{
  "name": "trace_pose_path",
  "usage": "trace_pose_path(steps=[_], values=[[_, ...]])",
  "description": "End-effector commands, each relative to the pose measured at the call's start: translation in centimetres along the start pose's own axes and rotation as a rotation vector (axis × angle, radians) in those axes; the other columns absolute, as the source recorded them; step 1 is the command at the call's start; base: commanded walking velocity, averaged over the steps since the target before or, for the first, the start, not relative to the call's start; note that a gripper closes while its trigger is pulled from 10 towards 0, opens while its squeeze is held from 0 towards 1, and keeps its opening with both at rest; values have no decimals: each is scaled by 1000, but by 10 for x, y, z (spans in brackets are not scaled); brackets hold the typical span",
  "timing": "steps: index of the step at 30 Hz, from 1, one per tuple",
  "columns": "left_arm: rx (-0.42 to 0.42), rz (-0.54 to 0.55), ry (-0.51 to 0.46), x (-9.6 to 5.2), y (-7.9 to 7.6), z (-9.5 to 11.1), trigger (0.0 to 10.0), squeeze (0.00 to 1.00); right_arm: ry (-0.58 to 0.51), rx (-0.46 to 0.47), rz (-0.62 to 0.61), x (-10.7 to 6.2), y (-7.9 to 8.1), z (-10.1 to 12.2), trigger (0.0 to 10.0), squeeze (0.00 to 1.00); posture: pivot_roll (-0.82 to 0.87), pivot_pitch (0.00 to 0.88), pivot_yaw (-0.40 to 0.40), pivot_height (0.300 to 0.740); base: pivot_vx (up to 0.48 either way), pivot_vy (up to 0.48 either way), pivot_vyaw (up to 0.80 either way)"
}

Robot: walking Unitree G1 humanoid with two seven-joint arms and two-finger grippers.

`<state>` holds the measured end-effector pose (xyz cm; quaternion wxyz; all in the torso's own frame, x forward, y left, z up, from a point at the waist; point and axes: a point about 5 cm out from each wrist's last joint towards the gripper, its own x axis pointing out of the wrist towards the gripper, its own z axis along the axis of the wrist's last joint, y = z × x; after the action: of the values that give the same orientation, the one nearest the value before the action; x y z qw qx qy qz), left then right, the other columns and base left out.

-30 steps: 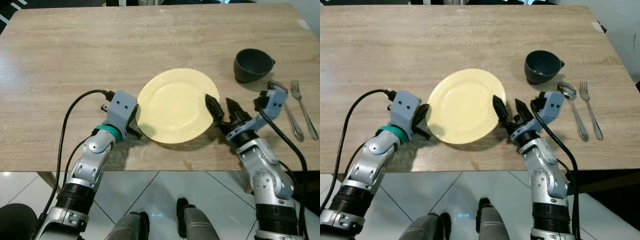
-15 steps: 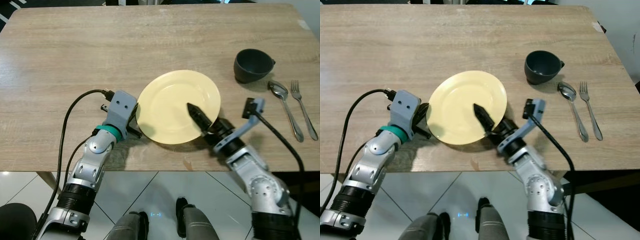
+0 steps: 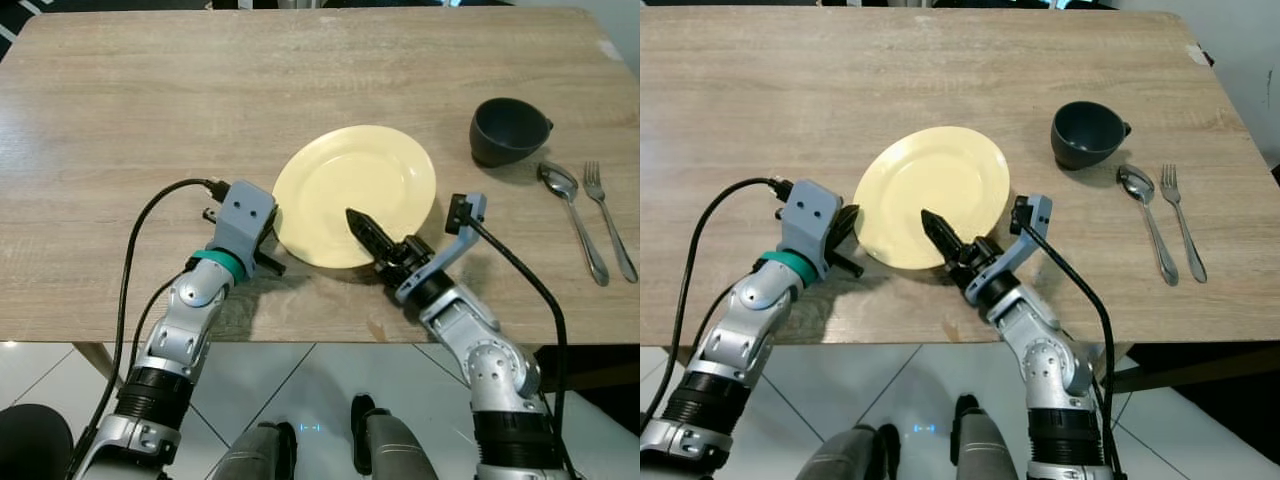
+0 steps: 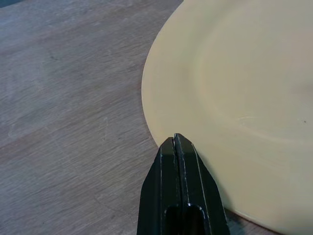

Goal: Setting the table

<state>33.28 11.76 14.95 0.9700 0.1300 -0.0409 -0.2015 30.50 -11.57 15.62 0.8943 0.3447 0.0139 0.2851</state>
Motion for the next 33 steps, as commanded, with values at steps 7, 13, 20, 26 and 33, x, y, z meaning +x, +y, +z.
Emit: trace_pose_path(steps=[7, 13, 20, 26, 33], values=[[-24, -34, 80, -6, -9, -20, 10000, 0, -3, 13, -41, -3, -7, -2, 0, 0, -65, 193, 69, 740, 0, 0, 0], [-43, -13, -40, -6, -7, 0, 10000, 0, -25, 2, -56, -4, -10, 0, 0, 0, -63, 187, 72, 740, 0, 0, 0], [-84, -80, -321, -26, -17, 70, 10000, 0, -134, -36, -120, -7, -18, 18, 0, 0, -50, 189, 86, 740, 0, 0, 0], [-67, -70, -325, -41, -15, 81, 10000, 0, -272, -110, -98, -10, -9, 44, 0, 0, -26, 192, 109, 740, 0, 0, 0], [-73, 86, -135, -42, 4, 31, 10000, 0, -452, -306, -4, -9, 31, 82, 10000, 0, -20, 181, 135, 740, 0, 0, 0]])
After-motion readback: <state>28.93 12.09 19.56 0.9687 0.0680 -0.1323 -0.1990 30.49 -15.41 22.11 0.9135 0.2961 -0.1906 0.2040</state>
